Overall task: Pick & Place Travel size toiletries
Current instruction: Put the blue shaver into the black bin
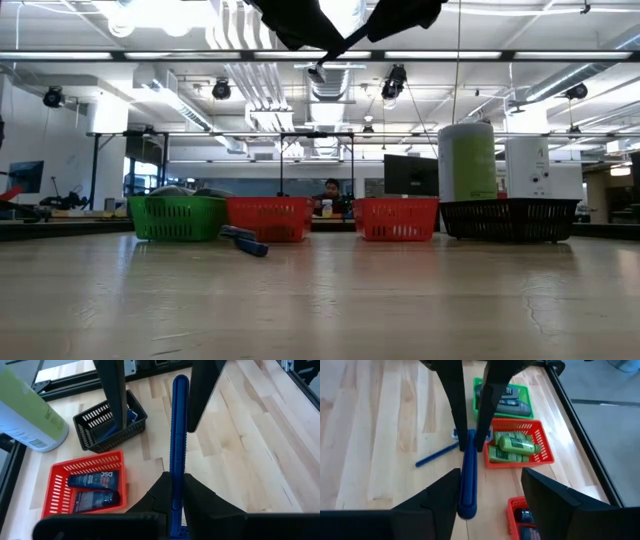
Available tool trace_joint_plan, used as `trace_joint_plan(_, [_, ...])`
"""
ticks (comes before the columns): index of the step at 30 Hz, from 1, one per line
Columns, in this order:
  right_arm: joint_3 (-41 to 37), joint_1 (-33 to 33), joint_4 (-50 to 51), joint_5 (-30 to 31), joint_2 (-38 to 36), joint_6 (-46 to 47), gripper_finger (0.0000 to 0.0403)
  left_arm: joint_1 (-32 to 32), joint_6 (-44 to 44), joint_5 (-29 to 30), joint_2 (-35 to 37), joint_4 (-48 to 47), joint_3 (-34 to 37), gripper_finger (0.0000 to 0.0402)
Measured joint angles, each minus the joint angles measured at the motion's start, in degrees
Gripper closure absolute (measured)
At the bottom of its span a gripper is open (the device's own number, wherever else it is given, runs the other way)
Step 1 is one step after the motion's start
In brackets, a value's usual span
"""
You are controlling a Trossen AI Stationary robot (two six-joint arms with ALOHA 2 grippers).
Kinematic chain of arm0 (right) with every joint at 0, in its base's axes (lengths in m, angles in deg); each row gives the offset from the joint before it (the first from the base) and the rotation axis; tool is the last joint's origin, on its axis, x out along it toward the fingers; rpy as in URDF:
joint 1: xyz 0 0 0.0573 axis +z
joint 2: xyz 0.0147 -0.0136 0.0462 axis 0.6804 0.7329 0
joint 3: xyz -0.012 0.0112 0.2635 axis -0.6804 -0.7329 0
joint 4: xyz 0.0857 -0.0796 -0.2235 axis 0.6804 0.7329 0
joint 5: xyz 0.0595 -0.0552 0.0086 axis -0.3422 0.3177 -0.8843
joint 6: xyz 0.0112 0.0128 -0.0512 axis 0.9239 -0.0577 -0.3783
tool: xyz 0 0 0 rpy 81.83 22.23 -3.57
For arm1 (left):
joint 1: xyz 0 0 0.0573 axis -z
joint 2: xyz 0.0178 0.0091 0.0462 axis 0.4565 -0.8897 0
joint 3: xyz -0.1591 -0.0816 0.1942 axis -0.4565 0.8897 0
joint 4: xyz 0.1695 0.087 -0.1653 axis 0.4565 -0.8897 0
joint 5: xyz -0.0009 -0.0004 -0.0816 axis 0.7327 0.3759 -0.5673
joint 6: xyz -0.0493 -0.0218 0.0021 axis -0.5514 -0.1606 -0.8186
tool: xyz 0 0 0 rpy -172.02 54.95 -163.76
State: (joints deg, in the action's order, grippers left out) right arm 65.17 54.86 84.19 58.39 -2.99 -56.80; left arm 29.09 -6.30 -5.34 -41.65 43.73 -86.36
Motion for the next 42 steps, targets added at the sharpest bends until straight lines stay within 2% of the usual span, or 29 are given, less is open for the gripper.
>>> trace_joint_plan(15, [-0.59, 0.0, 0.31, -0.66, -0.33, 2.89, 0.0265, 0.0, 0.07, 0.55, 0.04, 0.13, 0.0, 0.0371])
trace_joint_plan(20, [-0.59, -0.01, 0.19, -3.19, -0.33, 3.2, 0.0295, 0.0, 0.07, 0.5, 0.07, 0.17, 0.03, 0.0371])
trace_joint_plan(31, [-0.58, -0.02, -0.1, -3.47, -0.35, 4.36, 0.0362, -0.04, 0.2, 0.49, 0.0, 0.4, 0.09, 0.0367])
trace_joint_plan(35, [-0.57, -0.02, 0.44, -3.52, -0.44, 5.42, 0.0369, 0.07, 0.24, 0.46, -0.02, 1.23, 0.35, 0.0332])
trace_joint_plan(42, [-0.57, 0.0, 5.78, -1.58, -0.44, 11.14, 0.0368, 0.1, -0.07, 0.83, 0.0, 1.27, 0.35, 0.0225])
